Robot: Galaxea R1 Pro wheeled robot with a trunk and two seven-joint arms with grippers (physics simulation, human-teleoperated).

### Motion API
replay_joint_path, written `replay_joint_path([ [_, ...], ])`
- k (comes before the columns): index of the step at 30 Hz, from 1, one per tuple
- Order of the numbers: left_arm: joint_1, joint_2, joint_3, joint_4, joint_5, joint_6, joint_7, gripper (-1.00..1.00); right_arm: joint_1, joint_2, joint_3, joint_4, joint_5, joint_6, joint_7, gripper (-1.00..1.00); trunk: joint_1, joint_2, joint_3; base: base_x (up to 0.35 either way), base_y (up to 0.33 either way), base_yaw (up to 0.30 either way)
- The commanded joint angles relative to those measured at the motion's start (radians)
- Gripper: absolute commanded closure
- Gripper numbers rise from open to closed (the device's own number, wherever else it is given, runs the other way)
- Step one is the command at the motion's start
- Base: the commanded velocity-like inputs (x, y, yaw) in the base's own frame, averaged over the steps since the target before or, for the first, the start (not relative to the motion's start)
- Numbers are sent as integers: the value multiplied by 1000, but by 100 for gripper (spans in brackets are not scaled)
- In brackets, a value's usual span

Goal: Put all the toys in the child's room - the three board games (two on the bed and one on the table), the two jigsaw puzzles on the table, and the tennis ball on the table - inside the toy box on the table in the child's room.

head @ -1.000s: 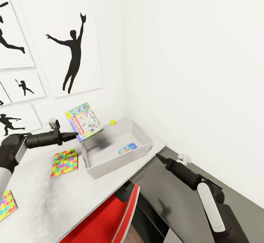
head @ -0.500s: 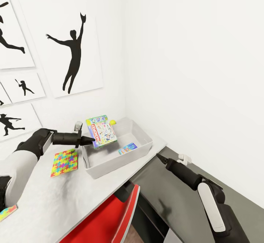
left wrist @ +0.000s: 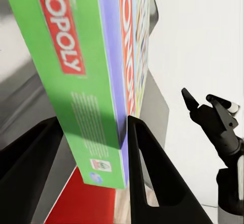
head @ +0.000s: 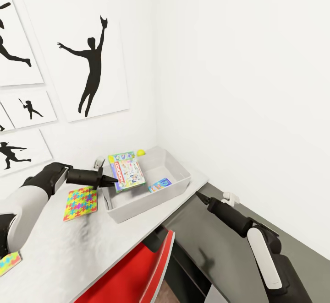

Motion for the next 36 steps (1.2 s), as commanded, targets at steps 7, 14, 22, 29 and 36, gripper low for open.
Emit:
replay_joint_path([
  [7,-12,4,1,37,-15,8,-8,100,-1,1,-1,-1,0,6,3,-100,0,-1,-1,0,0,0],
  [14,-13,-2,3,47,-71,8,-9,100,-1,1,-2,-1,0,6,3,-100,0,-1,-1,0,0,0],
  [22,-13,-10,4,48,-83,8,-7,100,-1,1,-2,-1,0,6,3,-100,0,-1,-1,0,0,0],
  [29,-13,-36,3,48,-118,8,-6,100,-1,1,-2,-1,0,6,3,-100,0,-1,-1,0,0,0],
  [36,-13,-37,3,48,-125,8,-6,100,-1,1,-2,-1,1,6,3,-100,0,-1,-1,0,0,0],
])
